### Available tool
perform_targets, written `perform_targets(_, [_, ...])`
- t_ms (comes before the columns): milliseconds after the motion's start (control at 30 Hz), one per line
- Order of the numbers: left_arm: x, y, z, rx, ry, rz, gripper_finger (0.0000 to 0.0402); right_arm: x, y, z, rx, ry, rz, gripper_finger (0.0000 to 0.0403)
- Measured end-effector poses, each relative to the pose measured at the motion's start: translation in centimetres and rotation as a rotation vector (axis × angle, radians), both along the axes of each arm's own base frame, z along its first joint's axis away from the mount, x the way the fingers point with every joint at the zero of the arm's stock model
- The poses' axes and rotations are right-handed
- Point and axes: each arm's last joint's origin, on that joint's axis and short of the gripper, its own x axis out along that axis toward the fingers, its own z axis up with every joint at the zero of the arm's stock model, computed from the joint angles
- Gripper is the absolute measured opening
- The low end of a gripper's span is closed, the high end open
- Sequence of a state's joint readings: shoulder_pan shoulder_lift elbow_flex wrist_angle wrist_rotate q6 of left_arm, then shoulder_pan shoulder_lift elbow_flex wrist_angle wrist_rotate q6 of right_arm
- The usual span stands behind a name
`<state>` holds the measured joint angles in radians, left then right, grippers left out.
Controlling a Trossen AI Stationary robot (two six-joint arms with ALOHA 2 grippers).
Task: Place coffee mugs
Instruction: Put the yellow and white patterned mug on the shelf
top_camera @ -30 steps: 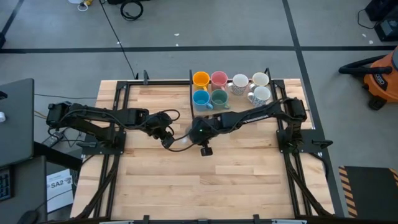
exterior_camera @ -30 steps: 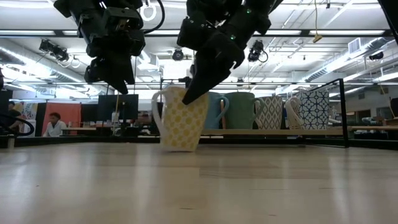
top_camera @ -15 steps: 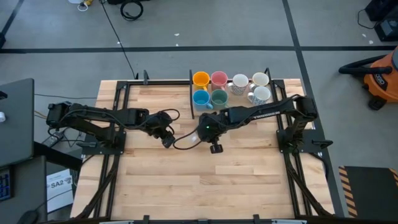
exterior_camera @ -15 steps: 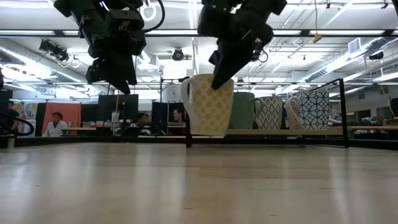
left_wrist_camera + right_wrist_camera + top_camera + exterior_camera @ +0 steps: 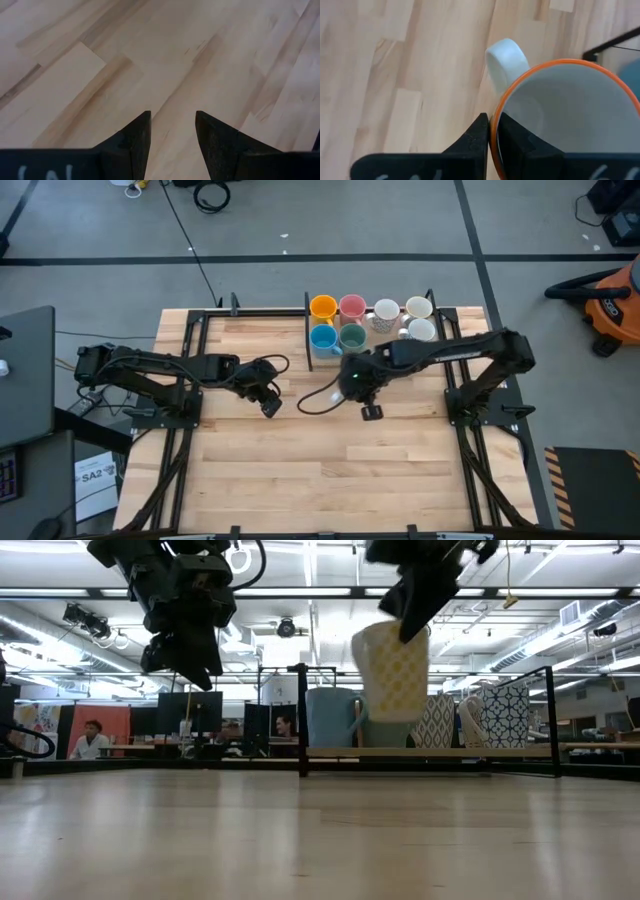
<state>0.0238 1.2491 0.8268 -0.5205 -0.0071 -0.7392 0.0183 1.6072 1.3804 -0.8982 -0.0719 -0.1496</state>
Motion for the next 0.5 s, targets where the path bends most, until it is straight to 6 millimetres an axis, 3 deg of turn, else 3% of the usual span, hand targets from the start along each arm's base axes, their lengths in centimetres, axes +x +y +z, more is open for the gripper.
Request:
perform_targets(200, [0.0, 0.0, 0.0, 0.026, 0.000, -0.036, 0.0160, -4.1, -0.4, 2.7, -0.018, -0.046, 0.027, 0.0038])
perform_targets(500, [0.0, 0.0, 0.0, 0.027, 0.000, -0.036, 0.0160, -10.5, -2.5, 2.8, -0.062, -0.068, 0.012, 0.0039])
